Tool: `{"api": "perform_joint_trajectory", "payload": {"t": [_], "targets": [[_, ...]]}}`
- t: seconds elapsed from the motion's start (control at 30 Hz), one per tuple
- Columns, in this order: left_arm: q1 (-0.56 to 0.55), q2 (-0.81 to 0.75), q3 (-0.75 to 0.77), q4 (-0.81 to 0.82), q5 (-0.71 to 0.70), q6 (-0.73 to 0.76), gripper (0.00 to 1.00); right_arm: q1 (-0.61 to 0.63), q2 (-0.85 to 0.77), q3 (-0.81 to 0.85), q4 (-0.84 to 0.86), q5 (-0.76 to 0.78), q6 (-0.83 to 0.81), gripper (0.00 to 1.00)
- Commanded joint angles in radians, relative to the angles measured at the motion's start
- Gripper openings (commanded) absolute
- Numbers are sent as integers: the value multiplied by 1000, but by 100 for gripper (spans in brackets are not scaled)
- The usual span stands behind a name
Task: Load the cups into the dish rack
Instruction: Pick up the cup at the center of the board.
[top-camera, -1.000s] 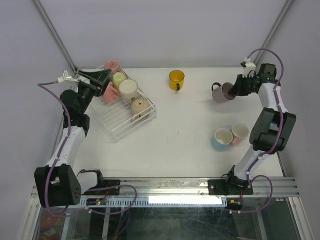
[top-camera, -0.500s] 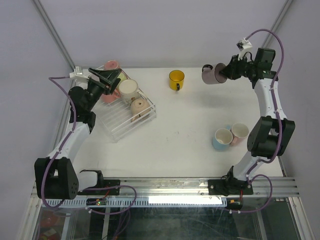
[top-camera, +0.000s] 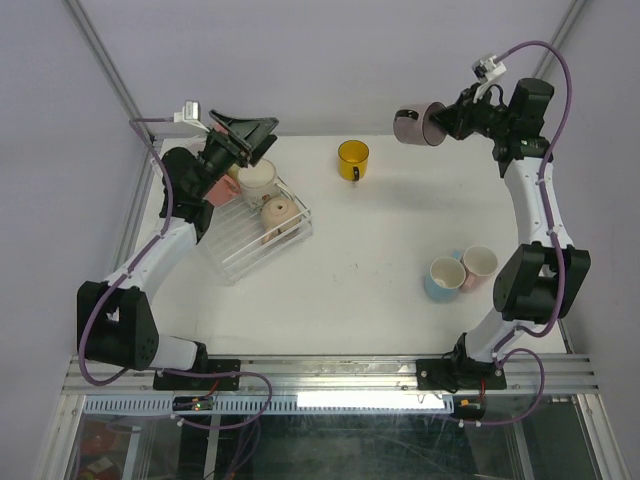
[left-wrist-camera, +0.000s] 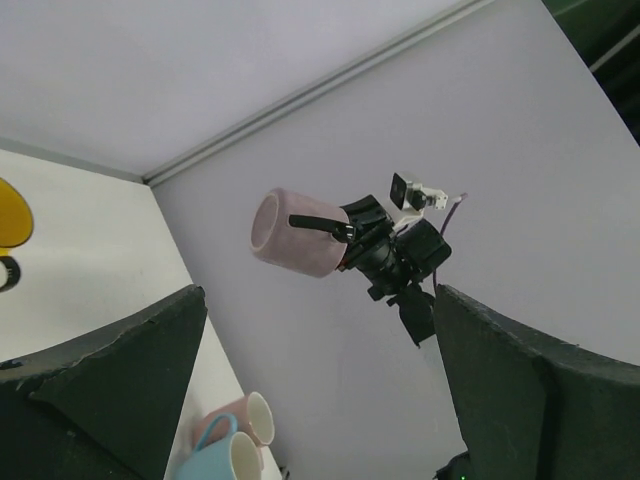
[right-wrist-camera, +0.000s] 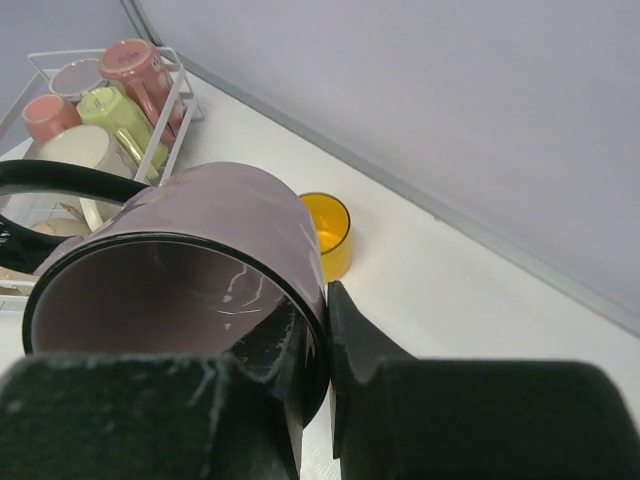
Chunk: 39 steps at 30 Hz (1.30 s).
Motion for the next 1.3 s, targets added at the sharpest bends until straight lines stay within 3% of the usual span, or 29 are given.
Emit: {"api": "perform_joint_trajectory", "payload": {"t": [0.0,0.4,0.7,1.27], "targets": [[-47,31,92,92,45,-22,94,24,-96,37,215,-54,13,0],[-153,171,226,151,104,-53,93,81,-133,29,374,-65,-195,0],[-220,276,305,265,193,-126,93,159,-182,-73,569,-81,-380,0],[-311,358,416,140,292,-40,86,287,-245,-153,656,-83,-549,0]]}}
